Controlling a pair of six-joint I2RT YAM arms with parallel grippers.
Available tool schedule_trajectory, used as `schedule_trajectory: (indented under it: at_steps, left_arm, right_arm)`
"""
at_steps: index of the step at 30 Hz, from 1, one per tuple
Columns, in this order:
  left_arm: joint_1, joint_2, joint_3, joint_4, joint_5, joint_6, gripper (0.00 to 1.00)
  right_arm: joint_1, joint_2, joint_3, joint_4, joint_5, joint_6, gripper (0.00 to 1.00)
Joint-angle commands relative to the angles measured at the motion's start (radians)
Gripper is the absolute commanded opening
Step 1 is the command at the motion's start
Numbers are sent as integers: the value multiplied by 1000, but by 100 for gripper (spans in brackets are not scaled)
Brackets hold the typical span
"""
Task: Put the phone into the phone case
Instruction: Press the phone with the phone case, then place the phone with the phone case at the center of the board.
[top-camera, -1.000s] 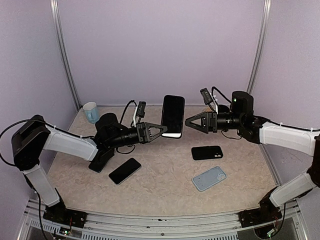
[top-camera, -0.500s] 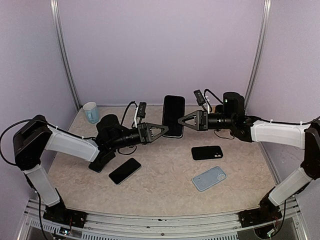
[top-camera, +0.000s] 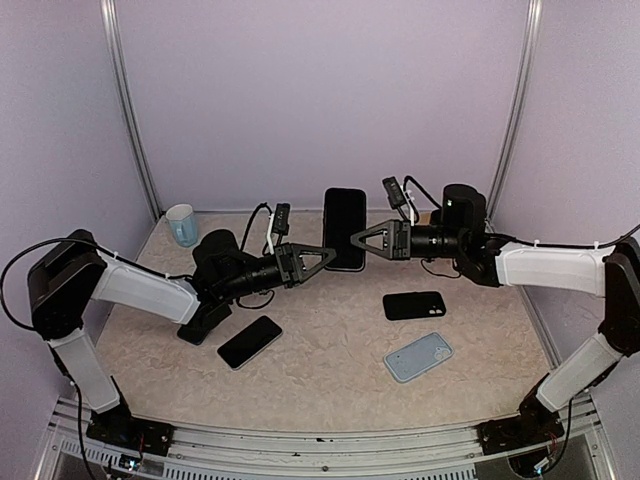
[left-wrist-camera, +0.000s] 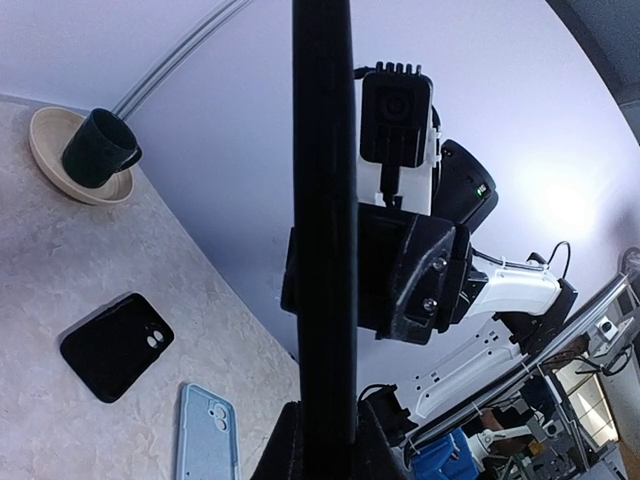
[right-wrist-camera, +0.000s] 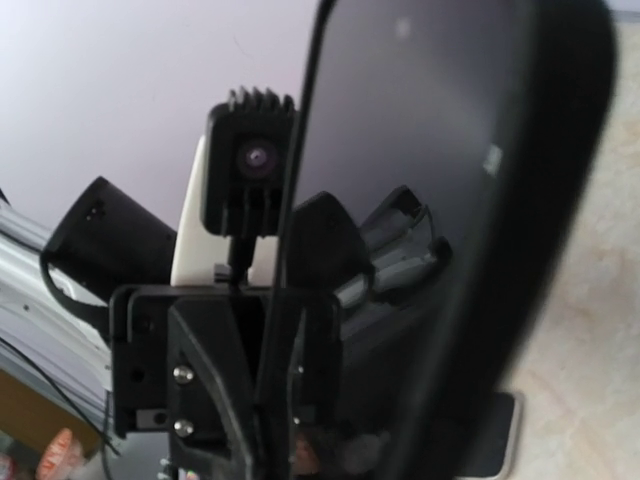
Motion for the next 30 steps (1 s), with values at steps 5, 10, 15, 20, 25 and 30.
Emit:
schedule_trajectory:
  at_steps: [5,10,15,20,25,30]
  left_arm:
    - [-5,9,3,120,0,-18,0]
    - [2,-4,-15,103,-5,-13,33]
    - [30,-45,-63,71,-21,-3,72]
    - [75,-138,-123,-28,-50,62,98]
    - [108,-243,-162,-163,-90,142,99]
    - [115,-304,-173,-279,-137,192,99]
  right_arm:
    - [10,19,0,84,-30,37,3]
    - [-5,19,22,40,-52,34,0]
    - [-51,14,64,-66,-79,3,0]
    - [-120,39,155,-271,-124,-76,0]
    - [-188,85,239,-446,-125,-161,0]
    - [-250,152,304,-567,-92,-222,0]
